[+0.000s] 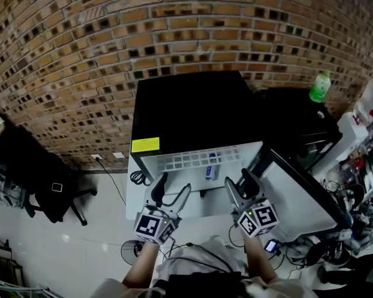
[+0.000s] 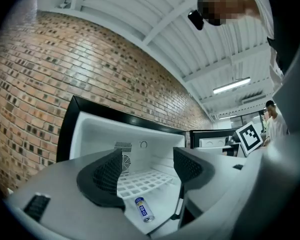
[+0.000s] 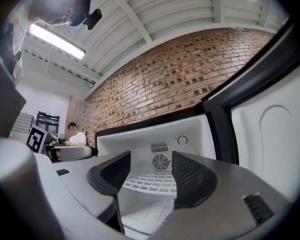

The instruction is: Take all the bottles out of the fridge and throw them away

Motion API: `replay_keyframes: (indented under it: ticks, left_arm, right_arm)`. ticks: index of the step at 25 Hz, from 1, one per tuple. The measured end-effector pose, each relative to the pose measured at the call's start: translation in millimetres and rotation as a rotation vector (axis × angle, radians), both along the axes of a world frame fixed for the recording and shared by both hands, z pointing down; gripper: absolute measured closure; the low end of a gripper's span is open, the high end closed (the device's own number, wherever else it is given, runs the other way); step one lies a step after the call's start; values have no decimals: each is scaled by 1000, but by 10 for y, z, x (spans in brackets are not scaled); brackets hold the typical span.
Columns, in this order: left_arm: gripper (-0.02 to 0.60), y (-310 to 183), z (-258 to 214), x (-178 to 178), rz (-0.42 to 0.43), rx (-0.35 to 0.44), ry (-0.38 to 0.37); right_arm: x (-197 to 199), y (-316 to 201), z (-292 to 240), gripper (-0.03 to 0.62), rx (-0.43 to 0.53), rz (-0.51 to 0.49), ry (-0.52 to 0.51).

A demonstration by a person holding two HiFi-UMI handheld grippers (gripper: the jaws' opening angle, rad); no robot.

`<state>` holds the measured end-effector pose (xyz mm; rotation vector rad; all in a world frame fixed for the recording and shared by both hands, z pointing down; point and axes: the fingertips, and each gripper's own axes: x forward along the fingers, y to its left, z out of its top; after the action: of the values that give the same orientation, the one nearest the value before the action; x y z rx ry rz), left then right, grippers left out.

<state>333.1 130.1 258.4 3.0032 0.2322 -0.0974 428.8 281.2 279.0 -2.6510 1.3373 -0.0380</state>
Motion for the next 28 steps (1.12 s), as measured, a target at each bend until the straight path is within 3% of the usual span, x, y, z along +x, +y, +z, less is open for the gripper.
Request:
replay_keyframes:
  ticks: [8, 13, 17, 20, 23, 26, 28]
  left_arm:
    - [273, 132, 63, 86, 2, -13, -8]
    - [273, 47, 191, 32, -33, -6, -15]
    - [272, -119, 351, -51, -80, 11, -21]
    - [273, -120, 254, -123, -92, 0, -33]
    - [273, -150, 263, -220, -115, -2, -59]
    - [273, -219, 285, -326, -160, -19, -76]
    - [273, -284, 343, -406, -187, -16, -87]
  right_arm:
    - [46, -101, 575, 327, -98, -38, -117]
    - [91, -274, 1272, 319, -159, -72, -300]
    - [198, -457, 1866, 303, -269, -75, -367]
    - [336, -578, 2264, 273, -383, -50, -388]
    - [535, -644, 2607, 168, -482, -2, -401]
    - [833, -679, 2858, 94, -508, 83, -391]
    - [974, -778, 3012, 94, -508, 106, -420]
